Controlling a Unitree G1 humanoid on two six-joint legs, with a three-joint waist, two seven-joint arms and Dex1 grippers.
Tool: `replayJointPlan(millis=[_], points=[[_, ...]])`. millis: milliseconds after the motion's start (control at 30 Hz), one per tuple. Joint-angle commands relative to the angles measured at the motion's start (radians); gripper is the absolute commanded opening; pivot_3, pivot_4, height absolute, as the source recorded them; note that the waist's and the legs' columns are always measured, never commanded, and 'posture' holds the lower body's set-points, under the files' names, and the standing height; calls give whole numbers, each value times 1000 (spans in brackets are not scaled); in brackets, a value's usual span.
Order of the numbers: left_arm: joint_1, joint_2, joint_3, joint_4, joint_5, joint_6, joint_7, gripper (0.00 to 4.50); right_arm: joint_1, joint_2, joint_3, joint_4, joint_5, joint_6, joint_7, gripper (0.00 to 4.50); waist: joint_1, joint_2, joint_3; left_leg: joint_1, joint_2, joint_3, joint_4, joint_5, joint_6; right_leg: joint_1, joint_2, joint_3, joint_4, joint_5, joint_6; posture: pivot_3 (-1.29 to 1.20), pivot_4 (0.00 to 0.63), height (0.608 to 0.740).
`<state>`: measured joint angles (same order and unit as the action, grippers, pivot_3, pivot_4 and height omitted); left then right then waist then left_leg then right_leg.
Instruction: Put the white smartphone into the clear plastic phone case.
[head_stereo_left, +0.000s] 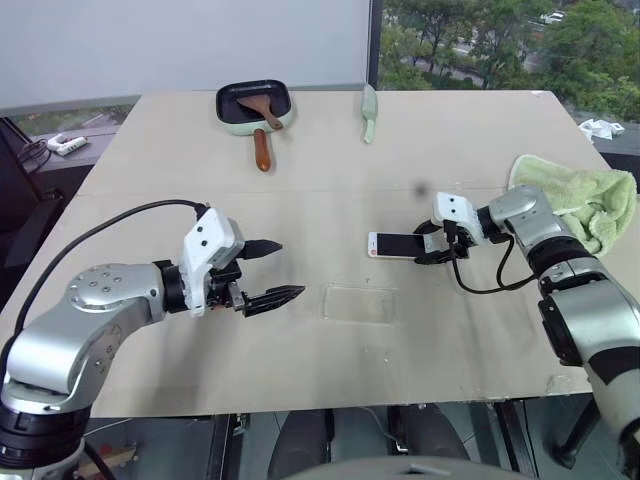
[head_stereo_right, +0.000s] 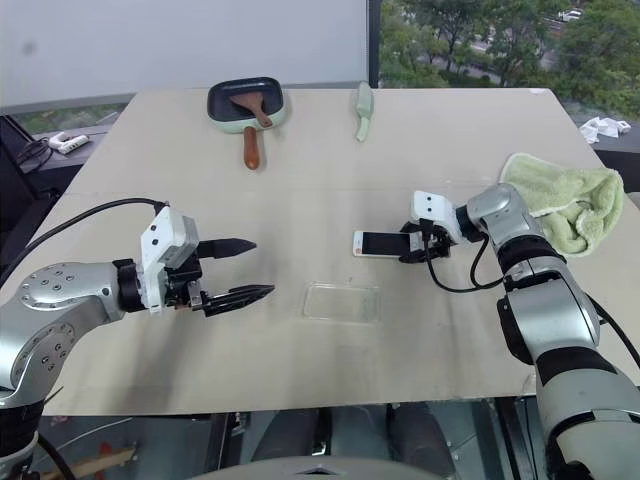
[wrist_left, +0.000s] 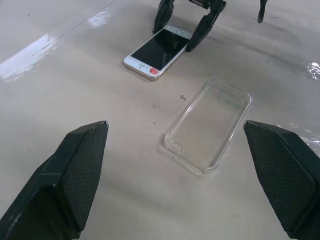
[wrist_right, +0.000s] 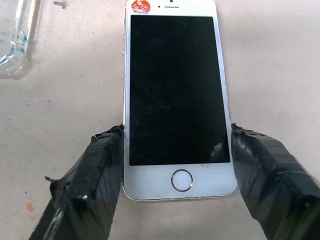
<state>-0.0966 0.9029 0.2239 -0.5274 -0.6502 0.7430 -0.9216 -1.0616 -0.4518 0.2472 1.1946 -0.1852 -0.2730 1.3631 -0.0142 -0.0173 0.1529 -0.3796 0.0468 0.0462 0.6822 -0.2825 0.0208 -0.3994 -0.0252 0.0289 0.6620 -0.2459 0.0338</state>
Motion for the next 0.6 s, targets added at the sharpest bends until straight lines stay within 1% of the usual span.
replayJointPlan(millis=[33,167,300,400,600], points=[[-4,9,3,1,8,-28,-8,4500,29,-27,-19,0,10,20,-4,2785,0,0,0,0,0,0,0,0,0,0,0,0,0,0,0,0,150,740],[-3,9,0,15,15,-41,-10,4500,36,-35,-47,-47,38,23,5,2785,0,1,1,-1,0,0,0,0,0,-1,0,0,0,0,0,0,150,740],[-13,6,-8,41,29,-57,-18,4500,72,-55,-53,-150,70,56,54,2785,2,1,1,-2,0,0,-2,0,0,-3,0,0,-1,2,3,0,150,740],[-24,5,-15,59,40,-71,-24,4500,110,-67,-55,-222,88,73,54,2785,2,1,1,-6,0,0,-4,0,0,-7,0,0,-1,2,4,0,150,740],[-36,9,-23,77,45,-87,-35,4500,188,-108,-75,-429,149,147,52,2785,1,1,2,-14,0,0,-5,1,-1,-15,0,0,-2,2,4,0,150,740]])
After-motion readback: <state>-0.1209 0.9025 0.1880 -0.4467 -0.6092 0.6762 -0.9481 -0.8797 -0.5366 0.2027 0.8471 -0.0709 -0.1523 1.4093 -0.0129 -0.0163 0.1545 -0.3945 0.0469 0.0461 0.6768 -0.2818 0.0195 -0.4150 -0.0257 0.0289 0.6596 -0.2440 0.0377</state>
